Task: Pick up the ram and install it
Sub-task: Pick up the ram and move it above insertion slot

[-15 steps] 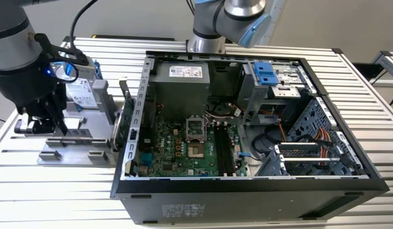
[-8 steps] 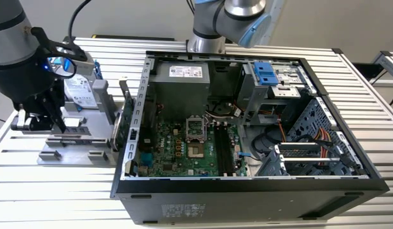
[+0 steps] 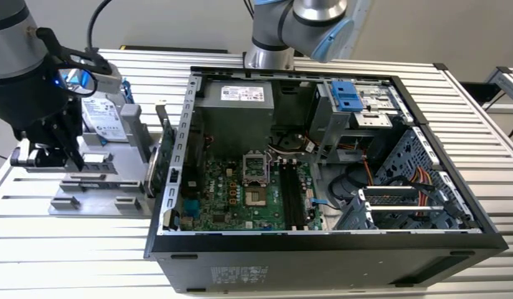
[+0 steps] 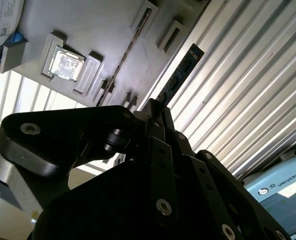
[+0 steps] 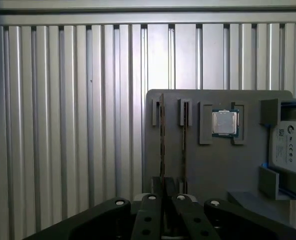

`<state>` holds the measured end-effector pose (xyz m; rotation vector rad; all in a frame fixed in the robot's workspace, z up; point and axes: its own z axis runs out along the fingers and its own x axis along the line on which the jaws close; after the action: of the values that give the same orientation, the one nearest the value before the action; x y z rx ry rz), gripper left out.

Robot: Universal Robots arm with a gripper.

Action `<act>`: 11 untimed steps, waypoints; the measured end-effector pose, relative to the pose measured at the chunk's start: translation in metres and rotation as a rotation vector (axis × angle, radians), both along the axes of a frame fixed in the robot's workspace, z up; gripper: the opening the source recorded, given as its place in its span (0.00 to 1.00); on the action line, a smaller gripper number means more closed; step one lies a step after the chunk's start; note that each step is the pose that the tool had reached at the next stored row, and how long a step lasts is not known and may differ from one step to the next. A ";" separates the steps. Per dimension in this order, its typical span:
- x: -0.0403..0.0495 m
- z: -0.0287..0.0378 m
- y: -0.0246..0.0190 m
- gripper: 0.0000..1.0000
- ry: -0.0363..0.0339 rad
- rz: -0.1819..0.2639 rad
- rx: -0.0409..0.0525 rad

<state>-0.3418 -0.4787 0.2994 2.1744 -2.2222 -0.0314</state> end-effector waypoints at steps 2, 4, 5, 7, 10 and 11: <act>0.0000 0.0013 0.0000 0.00 0.0000 0.000 0.0000; 0.0000 0.0026 0.0000 0.00 0.0000 0.000 0.0000; 0.0000 0.0032 0.0000 0.00 -0.0001 0.000 0.0000; 0.0000 0.0045 0.0000 0.00 0.0000 0.000 0.0000; 0.0000 0.0061 0.0000 0.00 -0.0001 0.000 0.0001; 0.0000 0.0068 0.0000 0.00 0.0000 0.000 0.0000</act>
<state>-0.3418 -0.4787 0.3062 2.1744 -2.2223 -0.0314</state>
